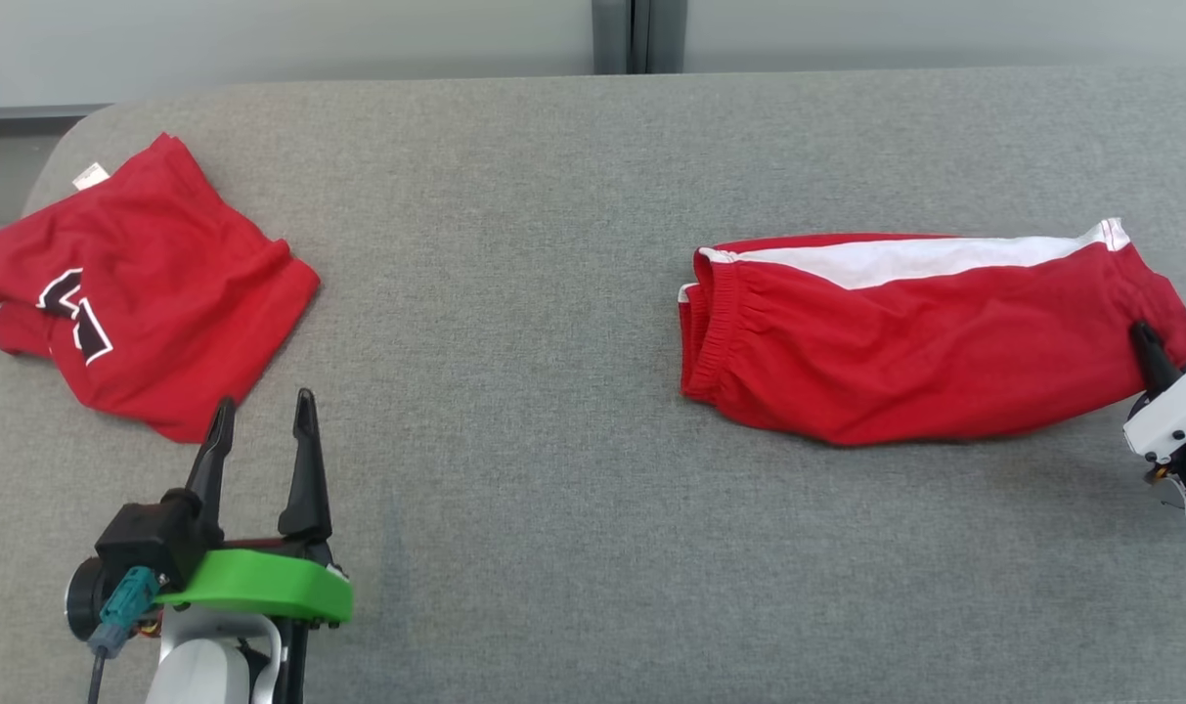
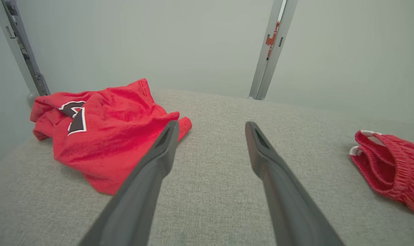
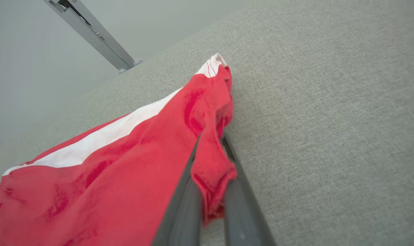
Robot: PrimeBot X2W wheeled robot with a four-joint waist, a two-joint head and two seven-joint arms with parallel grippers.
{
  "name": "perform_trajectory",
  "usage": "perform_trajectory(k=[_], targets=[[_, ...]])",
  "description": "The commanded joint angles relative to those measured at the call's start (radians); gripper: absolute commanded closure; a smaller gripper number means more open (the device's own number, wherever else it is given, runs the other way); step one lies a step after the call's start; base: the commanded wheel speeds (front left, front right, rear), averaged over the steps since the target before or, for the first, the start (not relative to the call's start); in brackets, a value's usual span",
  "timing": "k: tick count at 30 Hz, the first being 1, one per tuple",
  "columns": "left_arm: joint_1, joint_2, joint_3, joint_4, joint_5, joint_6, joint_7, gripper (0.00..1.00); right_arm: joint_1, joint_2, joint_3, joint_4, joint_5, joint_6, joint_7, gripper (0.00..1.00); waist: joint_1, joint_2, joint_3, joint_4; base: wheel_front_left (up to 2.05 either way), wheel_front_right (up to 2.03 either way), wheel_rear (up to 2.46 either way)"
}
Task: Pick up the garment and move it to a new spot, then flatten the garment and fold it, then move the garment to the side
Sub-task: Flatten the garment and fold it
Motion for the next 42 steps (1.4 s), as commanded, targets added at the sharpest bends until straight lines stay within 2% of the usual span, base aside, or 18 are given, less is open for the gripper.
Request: perform_trajectory(k=[1,8,14,27,38,39,40,41,42], targets=[[0.021,0.008,0.005,-0.005,0.014,-0.001,0.000,0.00,0.010,0.006,-0.005,0.001,0.003,0.000,-0.013,1.00,0.0000,-0.0001,-0.009,-0.009,0.00,0.00,0.00],[0.044,0.004,0.027,-0.011,0.054,0.007,0.000,0.00,-0.003,0.033,-0.016,-0.019,0.007,0.000,-0.046,1.00,0.0000,-0.0001,-0.029,-0.005,0.00,0.00,0.00],[0.058,0.000,0.038,-0.008,0.062,0.009,0.000,0.00,-0.021,0.063,0.012,-0.069,-0.040,0.000,-0.074,1.00,0.0000,-0.0001,-0.043,-0.001,0.00,0.00,0.00],[0.064,-0.007,0.040,-0.003,0.058,0.011,0.000,0.00,-0.054,0.191,0.112,-0.222,-0.184,0.000,-0.072,1.00,0.0000,-0.0001,-0.041,0.030,0.00,0.00,0.00],[0.032,-0.009,0.008,0.011,0.034,0.018,0.000,0.00,-0.002,0.318,0.162,-0.169,-0.278,0.000,-0.045,1.00,0.0000,-0.0001,-0.011,0.080,0.00,0.00,0.00],[0.030,-0.009,0.005,0.012,0.032,0.021,0.000,0.00,0.002,0.322,0.162,-0.166,-0.283,0.000,-0.048,0.89,0.0000,-0.0001,-0.009,0.082,0.00,0.00,0.00],[0.028,-0.009,0.001,0.012,0.027,0.023,0.000,0.00,0.007,0.323,0.162,-0.162,-0.288,0.000,-0.054,0.40,0.0000,-0.0001,-0.008,0.084,0.00,0.00,0.00],[0.027,-0.009,-0.002,0.013,0.024,0.024,0.000,0.00,0.011,0.324,0.158,-0.161,-0.287,0.000,-0.057,0.00,0.0000,-0.0001,-0.007,0.085,0.00,0.00,0.00],[0.028,-0.009,-0.004,0.014,0.022,0.026,0.000,0.00,0.016,0.323,0.154,-0.163,-0.289,0.000,-0.063,0.00,0.0000,-0.0001,-0.006,0.085,0.00,0.00,0.00]])
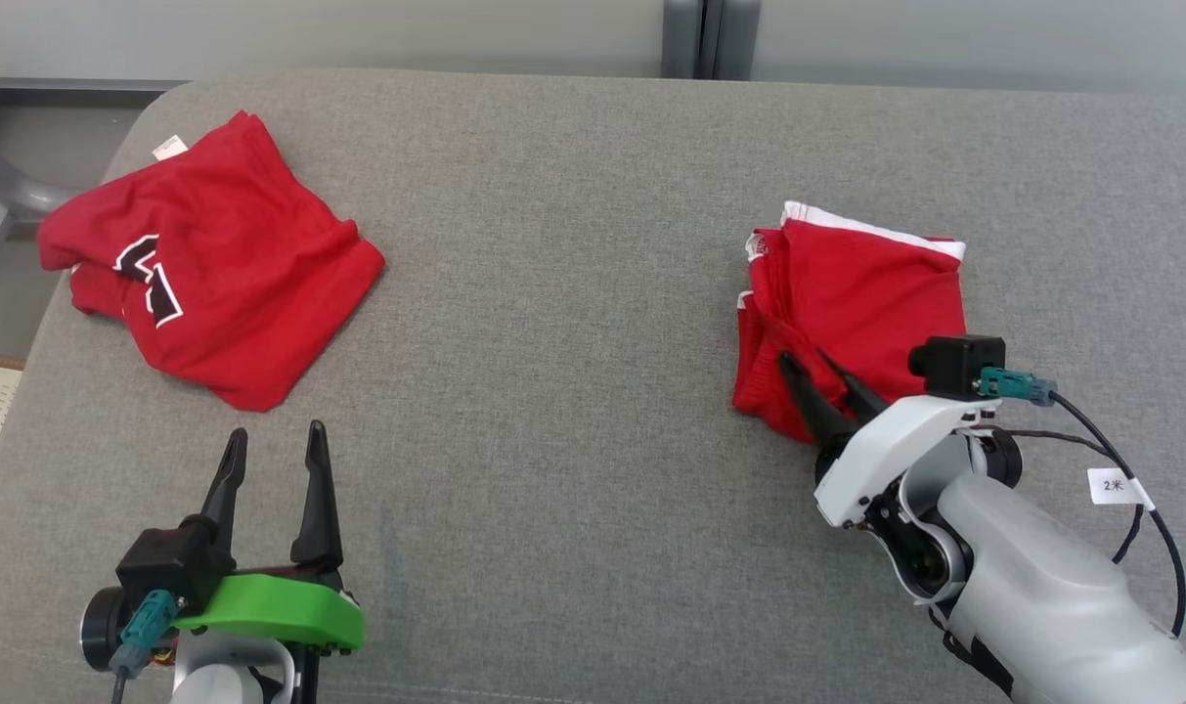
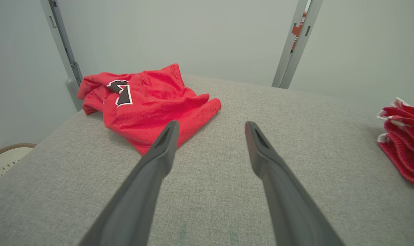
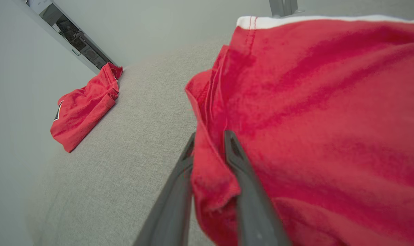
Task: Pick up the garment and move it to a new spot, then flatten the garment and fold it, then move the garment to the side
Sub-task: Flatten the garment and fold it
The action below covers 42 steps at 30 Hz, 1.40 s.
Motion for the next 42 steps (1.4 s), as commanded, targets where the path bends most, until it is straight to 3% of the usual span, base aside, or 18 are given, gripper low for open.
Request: perform_trajectory(k=[1,9,16,17,18,19,29,37,42], targets=[[-0.015,0.001,-0.001,0.003,-0.003,0.006,-0.001,0.00,0.013,-0.009,-0.009,-0.009,-0.007,0.000,-0.015,0.00,0.0000,0.0000,0.002,0.001,0.00,0.00,0.00],[-0.008,0.001,0.001,0.007,0.000,0.010,-0.001,0.00,0.036,-0.099,-0.135,-0.095,-0.036,0.000,-0.058,0.00,0.0000,0.0000,-0.005,-0.019,0.00,0.00,0.00],[-0.014,0.001,-0.008,0.001,0.005,0.008,-0.001,0.00,0.080,-0.147,-0.303,-0.085,-0.150,0.000,-0.060,0.00,0.0000,0.0000,-0.002,-0.018,0.00,0.00,0.00],[-0.016,0.001,-0.010,-0.001,0.004,0.007,0.000,0.00,0.083,-0.147,-0.314,-0.079,-0.171,0.000,-0.060,0.54,0.0000,0.0000,0.001,-0.017,0.00,0.00,0.00],[-0.018,0.001,-0.012,-0.001,0.005,0.007,-0.001,0.00,0.086,-0.142,-0.320,-0.072,-0.196,0.000,-0.061,0.84,0.0000,0.0000,0.004,-0.016,0.00,0.00,0.00],[-0.020,0.001,-0.014,-0.001,0.005,0.007,-0.001,0.00,0.088,-0.133,-0.323,-0.065,-0.209,0.000,-0.061,1.00,0.0000,0.0000,0.007,-0.015,0.00,0.00,0.00],[-0.042,0.001,-0.034,0.007,0.002,0.003,0.000,0.00,0.096,-0.012,-0.279,0.031,-0.320,0.000,-0.060,1.00,0.0000,0.0000,0.025,0.010,0.00,0.00,0.00],[-0.041,0.001,-0.037,0.014,0.001,0.005,-0.001,0.00,0.138,0.134,-0.220,0.004,-0.359,0.000,-0.060,1.00,0.0000,0.0000,0.020,0.012,0.00,0.00,0.00],[-0.037,0.001,-0.032,0.016,0.002,0.008,-0.001,0.00,0.139,0.158,-0.182,-0.035,-0.390,0.000,-0.061,1.00,0.0000,0.0000,0.014,-0.009,0.00,0.00,0.00]])
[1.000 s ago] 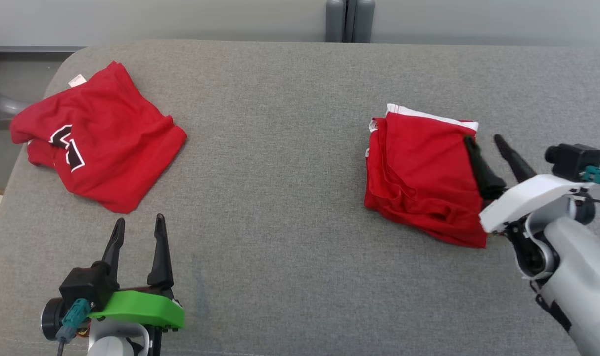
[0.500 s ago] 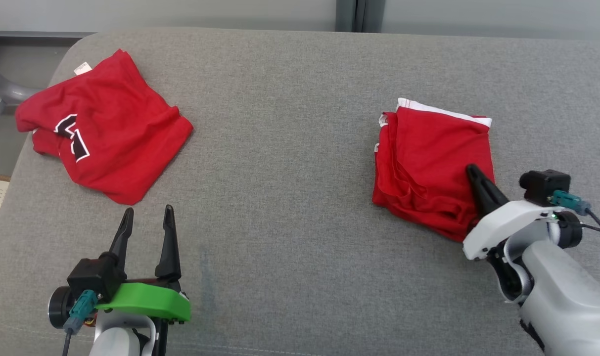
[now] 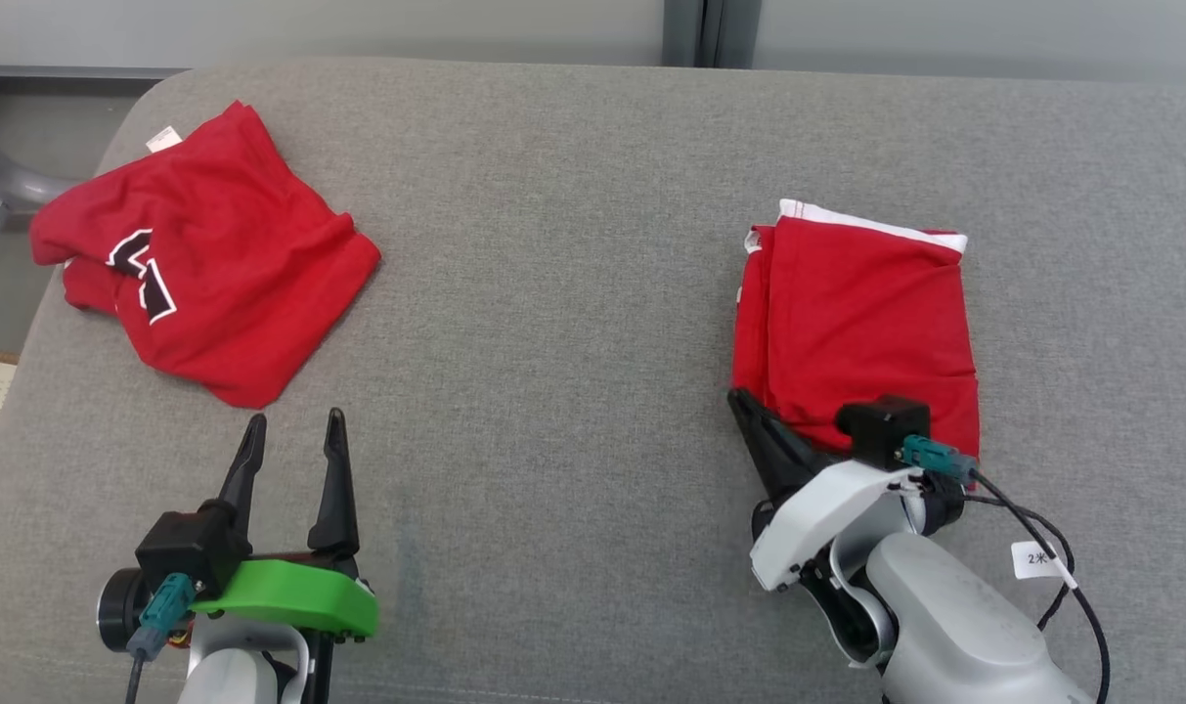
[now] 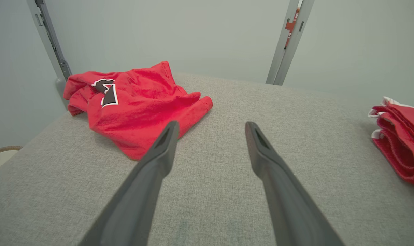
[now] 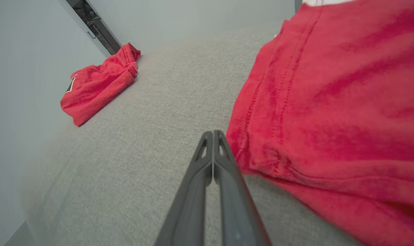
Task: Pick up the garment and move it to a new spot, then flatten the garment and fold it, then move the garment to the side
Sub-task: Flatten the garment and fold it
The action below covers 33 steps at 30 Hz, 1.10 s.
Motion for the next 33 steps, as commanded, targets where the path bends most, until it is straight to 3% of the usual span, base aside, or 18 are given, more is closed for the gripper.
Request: perform_trajectory(k=[1,9,10,12,13,14,23,33], targets=[[-0.007,0.001,0.005,-0.002,0.007,0.005,-0.001,0.00,0.002,-0.008,-0.018,-0.025,-0.012,0.000,-0.003,1.00,0.0000,0.0000,-0.006,-0.018,0.00,0.00,0.00],[0.010,0.001,0.039,-0.002,0.033,0.003,-0.001,0.00,0.064,-0.080,-0.151,-0.228,-0.110,0.000,-0.003,1.00,0.0000,0.0000,-0.045,-0.084,0.00,0.00,0.00],[0.013,0.001,0.042,-0.003,0.034,0.003,0.000,0.00,0.074,-0.088,-0.170,-0.246,-0.119,0.000,-0.003,0.91,0.0000,0.0000,-0.049,-0.091,0.00,0.00,0.00],[0.018,0.001,0.050,-0.003,0.037,0.002,0.000,0.00,0.097,-0.106,-0.215,-0.279,-0.142,0.000,-0.003,0.42,0.0000,0.0000,-0.056,-0.109,0.00,0.00,0.00],[0.020,0.002,0.055,-0.003,0.042,0.001,-0.001,0.00,0.110,-0.115,-0.238,-0.295,-0.154,0.000,-0.003,0.04,0.0000,0.0000,-0.060,-0.118,0.00,0.00,0.00],[0.021,0.002,0.057,-0.003,0.045,0.002,-0.001,0.00,0.121,-0.120,-0.255,-0.306,-0.162,0.000,-0.003,0.00,0.0000,0.0000,-0.062,-0.124,0.00,0.00,0.00],[0.034,0.002,0.087,-0.001,0.063,0.002,0.000,0.00,0.239,-0.095,-0.425,-0.409,-0.230,0.000,-0.003,0.00,0.0000,0.0000,-0.084,-0.171,0.00,0.00,0.00],[0.065,0.004,0.104,-0.006,0.089,0.012,0.000,0.00,0.370,-0.058,-0.486,-0.466,-0.290,0.000,-0.003,0.00,0.0000,0.0000,-0.124,-0.183,0.00,0.00,0.00]])
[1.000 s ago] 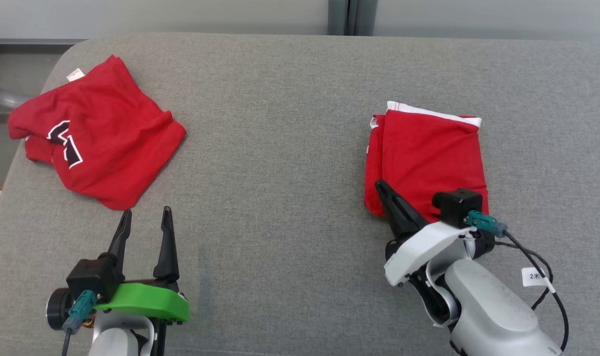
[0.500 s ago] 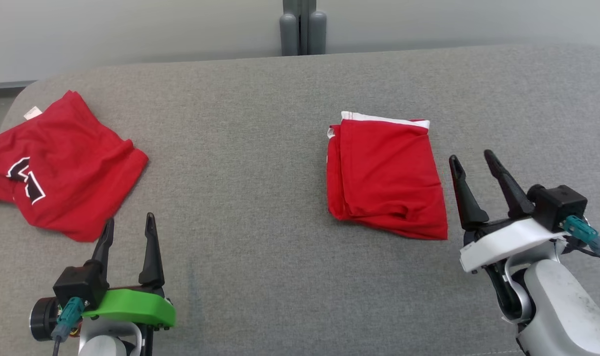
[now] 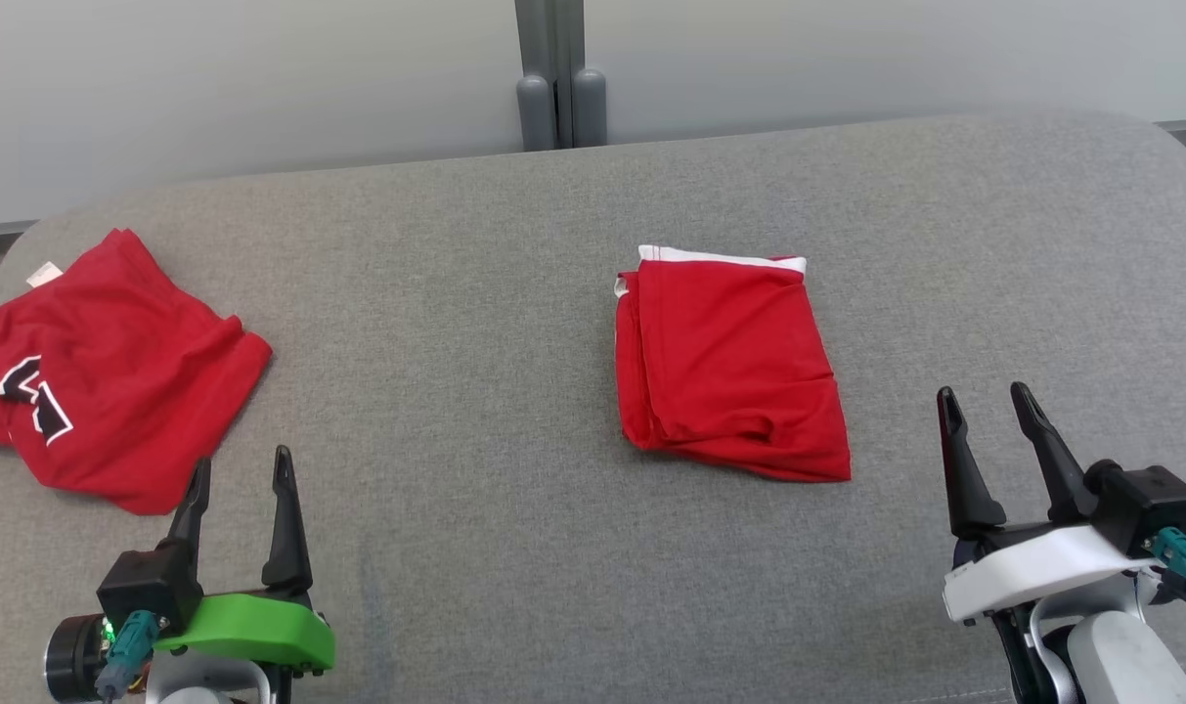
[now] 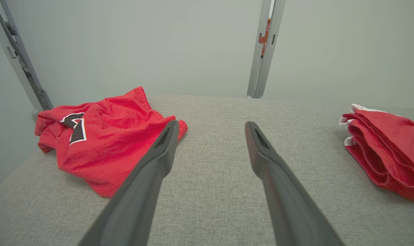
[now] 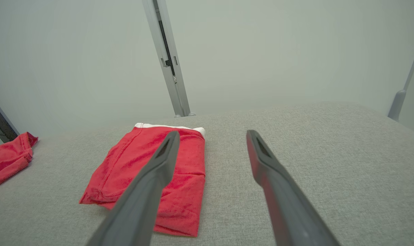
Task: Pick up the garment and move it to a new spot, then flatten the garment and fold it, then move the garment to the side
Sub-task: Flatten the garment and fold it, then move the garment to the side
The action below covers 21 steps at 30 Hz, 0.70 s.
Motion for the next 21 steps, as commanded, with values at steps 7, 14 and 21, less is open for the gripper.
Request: perform_trajectory(k=[7,14,21], targets=[[0.058,0.019,0.012,-0.003,0.017,0.011,0.000,0.00,0.082,0.002,-0.005,-0.032,-0.017,0.000,-0.003,0.00,0.0000,0.0000,-0.058,0.006,0.00,0.00,0.00],[0.080,0.026,0.010,-0.017,0.016,0.019,0.004,0.00,0.107,0.007,0.003,-0.043,-0.028,0.000,-0.003,0.00,0.0000,0.0000,-0.075,0.016,0.00,0.00,0.00],[0.094,0.032,0.000,-0.044,0.014,0.027,0.025,0.00,0.108,-0.001,0.006,-0.034,-0.056,0.000,-0.003,0.00,0.0000,0.0000,-0.082,0.025,0.00,0.00,0.00]])
